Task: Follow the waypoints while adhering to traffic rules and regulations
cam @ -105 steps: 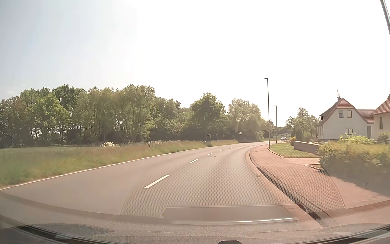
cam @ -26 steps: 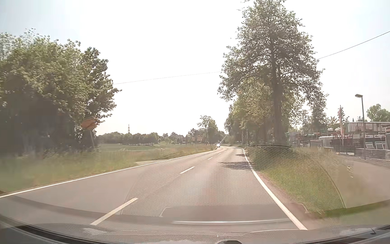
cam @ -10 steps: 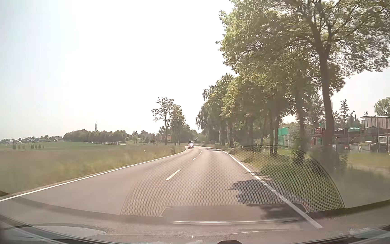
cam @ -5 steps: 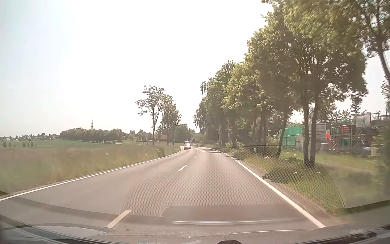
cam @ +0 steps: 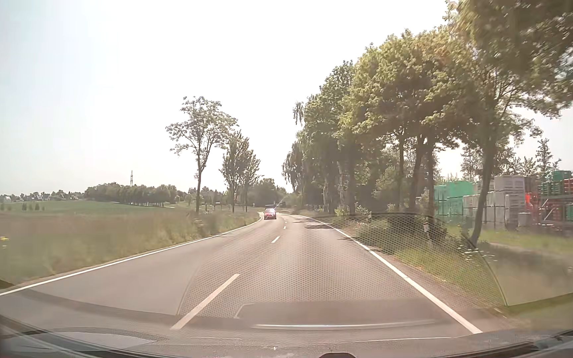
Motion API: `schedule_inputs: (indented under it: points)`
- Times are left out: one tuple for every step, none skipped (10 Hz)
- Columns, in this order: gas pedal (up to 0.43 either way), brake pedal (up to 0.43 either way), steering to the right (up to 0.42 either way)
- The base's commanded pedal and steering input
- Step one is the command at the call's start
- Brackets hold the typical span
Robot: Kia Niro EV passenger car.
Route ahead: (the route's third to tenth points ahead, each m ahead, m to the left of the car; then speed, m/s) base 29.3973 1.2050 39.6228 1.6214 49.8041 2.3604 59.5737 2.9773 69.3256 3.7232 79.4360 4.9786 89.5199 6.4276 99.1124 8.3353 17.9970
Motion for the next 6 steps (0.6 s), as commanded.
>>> schedule_inputs:
  points:
    - [0.177,0.000,-0.001]
    - [0.177,0.000,-0.001]
    - [0.169,0.000,-0.001]
    - [0.169,0.000,-0.001]
    - [0.169,0.000,-0.002]
    - [0.169,0.000,-0.003]
